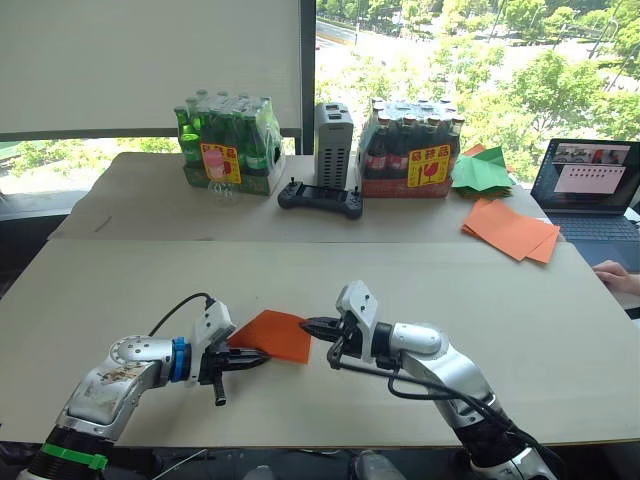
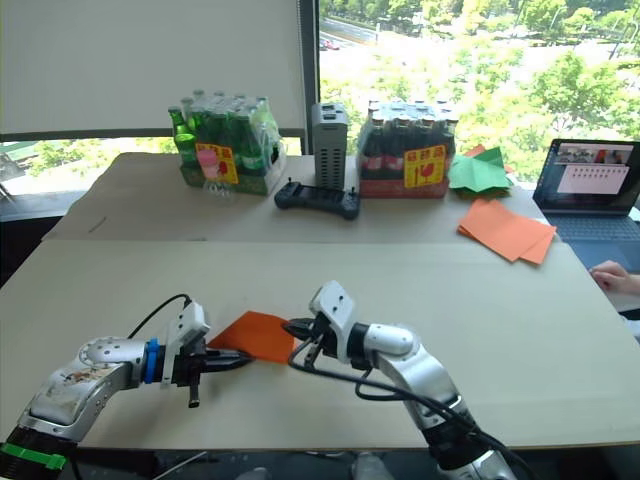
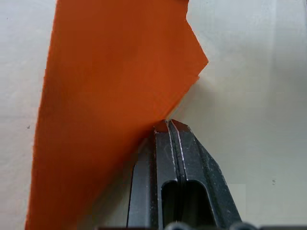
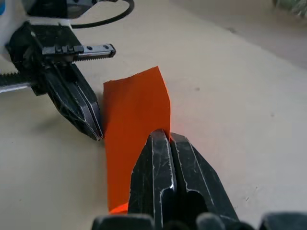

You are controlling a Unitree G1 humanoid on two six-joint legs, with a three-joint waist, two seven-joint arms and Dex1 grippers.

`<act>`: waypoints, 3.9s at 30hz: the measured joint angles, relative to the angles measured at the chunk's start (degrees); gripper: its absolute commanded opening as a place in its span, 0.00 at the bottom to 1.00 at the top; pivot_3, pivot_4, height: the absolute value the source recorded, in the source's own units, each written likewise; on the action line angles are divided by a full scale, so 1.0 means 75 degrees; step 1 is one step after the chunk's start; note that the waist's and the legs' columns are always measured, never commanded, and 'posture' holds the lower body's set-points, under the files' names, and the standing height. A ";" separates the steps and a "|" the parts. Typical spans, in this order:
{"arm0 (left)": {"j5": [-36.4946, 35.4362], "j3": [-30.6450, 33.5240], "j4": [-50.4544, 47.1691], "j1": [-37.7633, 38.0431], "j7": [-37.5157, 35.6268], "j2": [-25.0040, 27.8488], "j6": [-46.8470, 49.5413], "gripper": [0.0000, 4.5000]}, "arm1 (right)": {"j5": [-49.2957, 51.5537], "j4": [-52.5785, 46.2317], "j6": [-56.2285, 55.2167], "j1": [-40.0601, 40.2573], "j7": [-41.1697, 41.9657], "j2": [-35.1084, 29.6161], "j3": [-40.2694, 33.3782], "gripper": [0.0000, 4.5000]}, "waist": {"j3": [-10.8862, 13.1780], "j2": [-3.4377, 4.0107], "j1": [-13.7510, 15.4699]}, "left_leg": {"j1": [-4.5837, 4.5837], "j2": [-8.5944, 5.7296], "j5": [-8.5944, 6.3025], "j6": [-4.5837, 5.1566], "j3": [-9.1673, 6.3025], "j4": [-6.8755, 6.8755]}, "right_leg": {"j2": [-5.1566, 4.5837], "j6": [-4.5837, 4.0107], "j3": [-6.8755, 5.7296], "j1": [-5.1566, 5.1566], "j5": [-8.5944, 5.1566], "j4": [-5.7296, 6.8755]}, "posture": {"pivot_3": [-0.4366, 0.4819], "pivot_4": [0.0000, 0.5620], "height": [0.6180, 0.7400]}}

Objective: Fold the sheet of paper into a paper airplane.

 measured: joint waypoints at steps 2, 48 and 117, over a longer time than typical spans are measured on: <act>-0.0005 0.0001 -0.0004 -0.0017 -0.0019 0.0075 0.0002 0.00 | -0.0576 0.0142 -0.0950 0.0174 -0.0051 -0.0187 0.0236 0.00 | 0.0000 0.0000 -0.0002 | 0.0001 0.0000 0.0000 0.0000 0.0000 0.0000 | 0.0000 0.0000 0.0000 0.0000 0.0000 0.0001 | 0.48 0.27 0.94; 0.0104 -0.0175 -0.0167 -0.0631 -0.0440 0.0426 0.0030 0.00 | -0.5521 0.2567 -0.6964 -0.0657 -0.2311 -0.0733 0.1678 0.00 | -0.0006 -0.0021 -0.0183 | 0.0144 0.0043 -0.0001 0.0002 -0.0002 -0.0005 | 0.0071 -0.0018 0.0032 0.0124 -0.0004 0.0001 | 0.48 0.27 0.94; 0.1222 -0.0741 0.1331 -0.0806 -0.0624 0.0043 -0.1881 0.00 | -0.1616 0.1034 0.1340 -0.1605 0.1095 0.1058 0.1558 0.01 | 0.0001 -0.0008 -0.0033 | 0.0126 0.0049 -0.0006 0.0011 0.0000 -0.0026 | 0.0074 -0.0019 0.0027 0.0098 -0.0021 -0.0008 | 0.48 0.27 0.94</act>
